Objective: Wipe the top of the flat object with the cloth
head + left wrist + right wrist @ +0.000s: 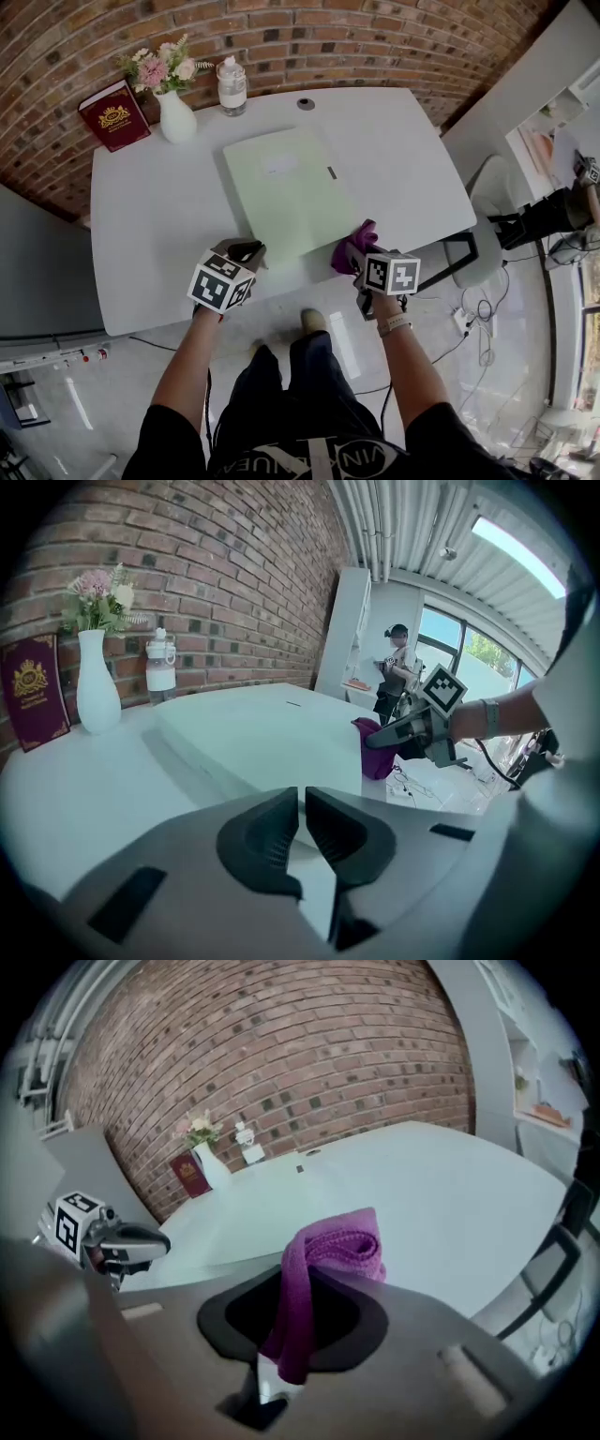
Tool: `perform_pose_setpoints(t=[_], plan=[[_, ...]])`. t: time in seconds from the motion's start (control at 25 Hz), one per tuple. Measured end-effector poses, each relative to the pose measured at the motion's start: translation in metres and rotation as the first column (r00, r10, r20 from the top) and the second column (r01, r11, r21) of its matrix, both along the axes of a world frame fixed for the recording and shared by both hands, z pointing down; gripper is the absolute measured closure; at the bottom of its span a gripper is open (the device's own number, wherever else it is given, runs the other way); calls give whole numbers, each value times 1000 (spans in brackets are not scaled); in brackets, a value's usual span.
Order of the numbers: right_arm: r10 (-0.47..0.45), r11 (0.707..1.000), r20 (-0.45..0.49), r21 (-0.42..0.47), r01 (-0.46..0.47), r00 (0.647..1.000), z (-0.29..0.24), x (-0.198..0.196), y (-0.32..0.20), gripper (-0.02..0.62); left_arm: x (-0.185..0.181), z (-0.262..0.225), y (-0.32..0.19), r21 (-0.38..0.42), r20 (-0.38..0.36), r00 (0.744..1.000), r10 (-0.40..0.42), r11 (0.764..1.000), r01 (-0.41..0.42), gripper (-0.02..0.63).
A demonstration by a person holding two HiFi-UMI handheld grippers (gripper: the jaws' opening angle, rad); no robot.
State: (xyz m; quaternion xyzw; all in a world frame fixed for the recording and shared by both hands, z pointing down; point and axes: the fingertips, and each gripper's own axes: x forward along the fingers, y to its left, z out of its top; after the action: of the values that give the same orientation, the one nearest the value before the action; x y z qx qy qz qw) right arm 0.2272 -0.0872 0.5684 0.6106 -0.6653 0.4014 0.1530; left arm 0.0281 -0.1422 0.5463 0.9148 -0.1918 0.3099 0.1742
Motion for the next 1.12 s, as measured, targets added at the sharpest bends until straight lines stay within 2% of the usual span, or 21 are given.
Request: perform_pose_setpoints(t=[0.16,0.48,0.6,0.84,0.92,1.12], plan=[[-64,998,-55,-10,63,996,0,-14,-1,528,0,2,0,-22,15,1000,2,1000,-2,578],[-221,975,-38,-11,220,975,-2,-75,-1,528,9,2,5,-60,30,998,50,997,-48,580],[-305,952,-64,-15,304,950,-2,-98,3,528,13,2,9,-66,30,997,74,995,-72,580],[-479,877,-153,-32,480,865,-3,-130,12,528,26,2,16,-77,25,994,110,991,-108,580],[-506,861,-153,-35,507,849,-3,-136,17,528,30,3,18,-78,24,992,124,990,-121,580],[-534,844,-153,-46,534,831,0,-135,25,528,44,3,24,-91,17,988,151,985,-149,580]])
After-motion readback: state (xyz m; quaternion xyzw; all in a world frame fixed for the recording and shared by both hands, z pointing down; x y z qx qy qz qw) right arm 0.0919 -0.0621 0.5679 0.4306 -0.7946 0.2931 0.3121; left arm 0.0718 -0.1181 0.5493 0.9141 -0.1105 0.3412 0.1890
